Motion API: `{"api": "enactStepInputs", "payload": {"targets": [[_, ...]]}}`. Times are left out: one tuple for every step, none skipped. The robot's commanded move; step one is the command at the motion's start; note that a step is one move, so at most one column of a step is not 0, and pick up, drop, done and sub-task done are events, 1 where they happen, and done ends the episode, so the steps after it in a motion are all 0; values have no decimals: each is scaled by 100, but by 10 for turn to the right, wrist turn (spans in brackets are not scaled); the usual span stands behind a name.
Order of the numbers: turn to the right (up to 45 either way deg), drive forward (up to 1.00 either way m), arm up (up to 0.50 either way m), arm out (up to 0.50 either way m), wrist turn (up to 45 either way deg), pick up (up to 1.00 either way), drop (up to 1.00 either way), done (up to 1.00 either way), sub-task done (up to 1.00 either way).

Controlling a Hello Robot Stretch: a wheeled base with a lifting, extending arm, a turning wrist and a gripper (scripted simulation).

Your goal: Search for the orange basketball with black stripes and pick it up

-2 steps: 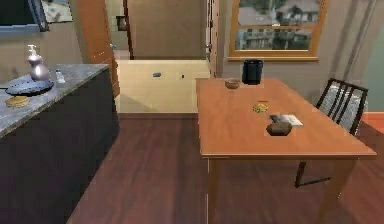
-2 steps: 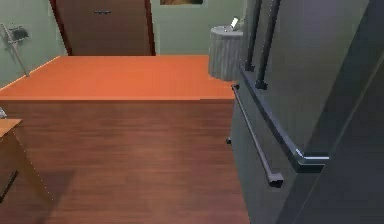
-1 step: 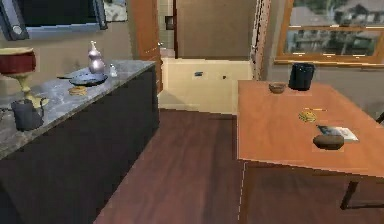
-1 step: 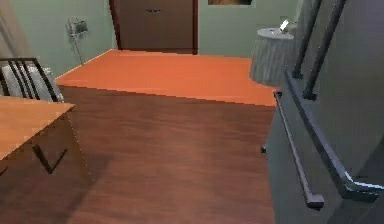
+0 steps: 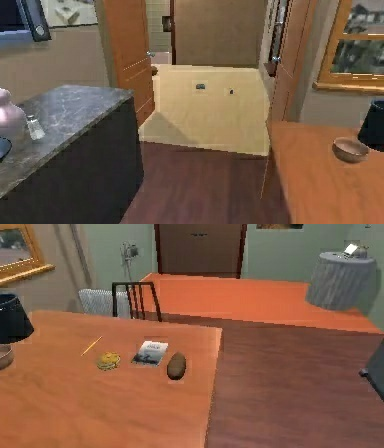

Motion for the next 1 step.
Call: {"api": "enactStepInputs", "payload": {"targets": [[-30,0,0,0,0,0,0,0,0]]}}
